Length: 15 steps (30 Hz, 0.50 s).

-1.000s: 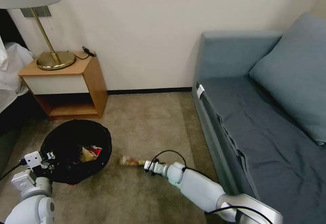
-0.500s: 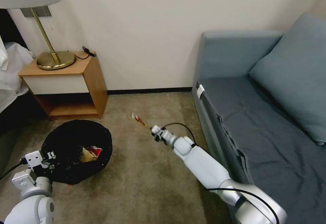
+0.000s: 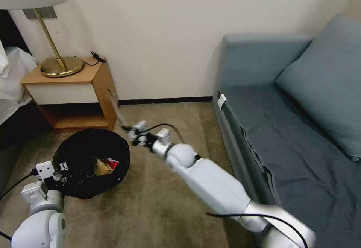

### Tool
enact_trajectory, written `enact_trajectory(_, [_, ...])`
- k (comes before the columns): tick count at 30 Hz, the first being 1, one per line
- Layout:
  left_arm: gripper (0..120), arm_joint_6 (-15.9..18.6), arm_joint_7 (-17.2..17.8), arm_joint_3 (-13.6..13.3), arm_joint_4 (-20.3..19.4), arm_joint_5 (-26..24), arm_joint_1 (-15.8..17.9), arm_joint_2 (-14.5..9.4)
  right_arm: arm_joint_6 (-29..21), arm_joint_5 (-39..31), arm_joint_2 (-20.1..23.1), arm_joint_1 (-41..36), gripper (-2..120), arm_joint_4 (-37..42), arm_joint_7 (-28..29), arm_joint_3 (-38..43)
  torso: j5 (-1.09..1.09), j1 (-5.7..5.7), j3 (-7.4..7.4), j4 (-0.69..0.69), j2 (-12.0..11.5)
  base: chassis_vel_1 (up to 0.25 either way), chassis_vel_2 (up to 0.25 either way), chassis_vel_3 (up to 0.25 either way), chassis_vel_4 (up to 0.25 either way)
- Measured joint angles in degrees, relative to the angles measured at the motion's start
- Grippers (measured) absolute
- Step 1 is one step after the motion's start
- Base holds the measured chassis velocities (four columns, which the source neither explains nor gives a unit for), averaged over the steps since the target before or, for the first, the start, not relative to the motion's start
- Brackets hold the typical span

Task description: Pick up the trash bin, then pick up the garbage on the floor and place it into the trash bin.

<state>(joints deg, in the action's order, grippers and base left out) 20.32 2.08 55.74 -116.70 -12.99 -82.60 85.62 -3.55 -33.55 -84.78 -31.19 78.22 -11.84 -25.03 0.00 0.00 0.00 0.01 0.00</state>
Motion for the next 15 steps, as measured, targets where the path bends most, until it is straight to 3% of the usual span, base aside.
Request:
enact_trajectory(11, [3, -0.3, 0.0, 0.0, -0.5, 0.1, -0.6, 0.7, -0.5, 3.5, 0.2, -3.8, 0, 0.9, -0.9, -5.9, 0.00, 0.00, 0.00, -0.01, 0.0, 0.000, 0.000, 0.000, 0.000])
enact_trajectory(15, [3, -0.3, 0.0, -0.2, -0.7, 0.3, -0.6, 0.9, -1.0, 4.7, 0.6, -4.1, 10, 0.1, -0.8, -6.5, 0.00, 0.00, 0.00, -0.02, 0.0, 0.000, 0.000, 0.000, 0.000])
